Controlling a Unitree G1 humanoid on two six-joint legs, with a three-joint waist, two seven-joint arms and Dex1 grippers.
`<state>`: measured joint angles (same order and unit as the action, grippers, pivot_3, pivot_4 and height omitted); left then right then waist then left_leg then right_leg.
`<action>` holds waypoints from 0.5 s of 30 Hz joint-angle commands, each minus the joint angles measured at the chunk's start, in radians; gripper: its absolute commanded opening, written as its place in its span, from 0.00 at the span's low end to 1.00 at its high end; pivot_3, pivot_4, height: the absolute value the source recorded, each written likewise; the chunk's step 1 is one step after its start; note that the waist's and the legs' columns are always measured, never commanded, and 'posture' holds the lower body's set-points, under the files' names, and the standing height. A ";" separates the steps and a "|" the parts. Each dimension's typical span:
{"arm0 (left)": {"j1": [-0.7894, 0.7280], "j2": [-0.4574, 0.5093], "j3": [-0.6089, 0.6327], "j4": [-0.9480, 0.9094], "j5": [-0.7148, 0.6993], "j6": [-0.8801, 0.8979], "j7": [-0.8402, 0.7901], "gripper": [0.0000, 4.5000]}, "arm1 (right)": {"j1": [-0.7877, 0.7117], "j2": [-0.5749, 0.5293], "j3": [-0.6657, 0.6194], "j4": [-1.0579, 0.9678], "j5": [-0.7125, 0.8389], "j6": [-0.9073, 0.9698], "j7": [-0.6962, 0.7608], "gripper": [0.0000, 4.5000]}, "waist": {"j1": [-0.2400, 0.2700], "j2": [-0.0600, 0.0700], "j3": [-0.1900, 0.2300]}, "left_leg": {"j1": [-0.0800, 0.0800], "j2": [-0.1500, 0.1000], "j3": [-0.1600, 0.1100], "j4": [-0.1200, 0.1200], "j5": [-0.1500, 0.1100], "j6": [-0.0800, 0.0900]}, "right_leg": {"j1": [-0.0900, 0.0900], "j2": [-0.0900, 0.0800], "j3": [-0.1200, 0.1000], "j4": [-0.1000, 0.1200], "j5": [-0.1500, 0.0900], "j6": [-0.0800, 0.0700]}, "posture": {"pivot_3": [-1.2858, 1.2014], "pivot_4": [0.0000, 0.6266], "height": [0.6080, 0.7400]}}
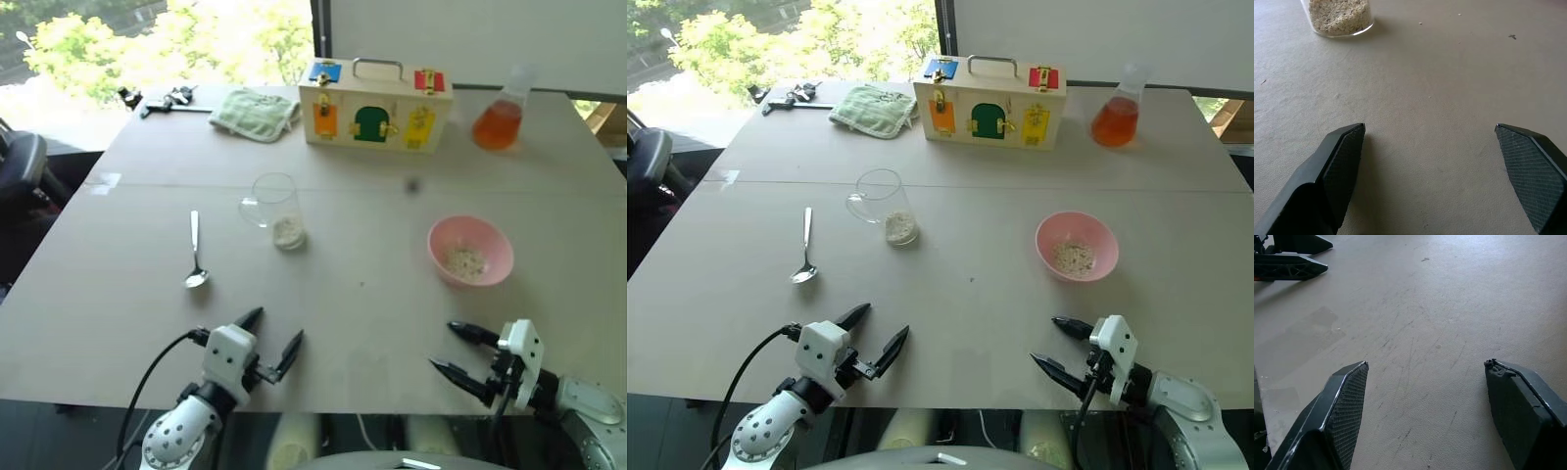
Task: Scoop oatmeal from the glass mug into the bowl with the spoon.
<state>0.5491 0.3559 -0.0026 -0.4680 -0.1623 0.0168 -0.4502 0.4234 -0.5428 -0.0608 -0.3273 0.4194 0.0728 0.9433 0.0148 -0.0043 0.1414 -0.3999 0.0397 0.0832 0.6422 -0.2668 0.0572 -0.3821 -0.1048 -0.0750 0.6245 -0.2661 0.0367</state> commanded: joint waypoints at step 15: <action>0.046 0.001 -0.007 0.020 -0.004 -0.060 -0.033 1.00 | -0.042 -0.002 -0.055 0.117 0.005 -0.095 0.000 0.85 | 0.000 -0.001 0.001 | -0.001 0.000 0.000 0.006 0.000 0.001 | 0.001 0.001 0.000 0.002 0.000 0.000 | 0.52 0.24 1.00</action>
<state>0.5796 0.3569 -0.0022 -0.4557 -0.1630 -0.0356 -0.4775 0.3793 -0.5413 -0.0942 -0.2192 0.4186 -0.0184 0.9444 0.0147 -0.0053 0.1421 -0.4006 0.0396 0.0831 0.6489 -0.2670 0.0579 -0.3806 -0.1033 -0.0754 0.6268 -0.2658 0.0372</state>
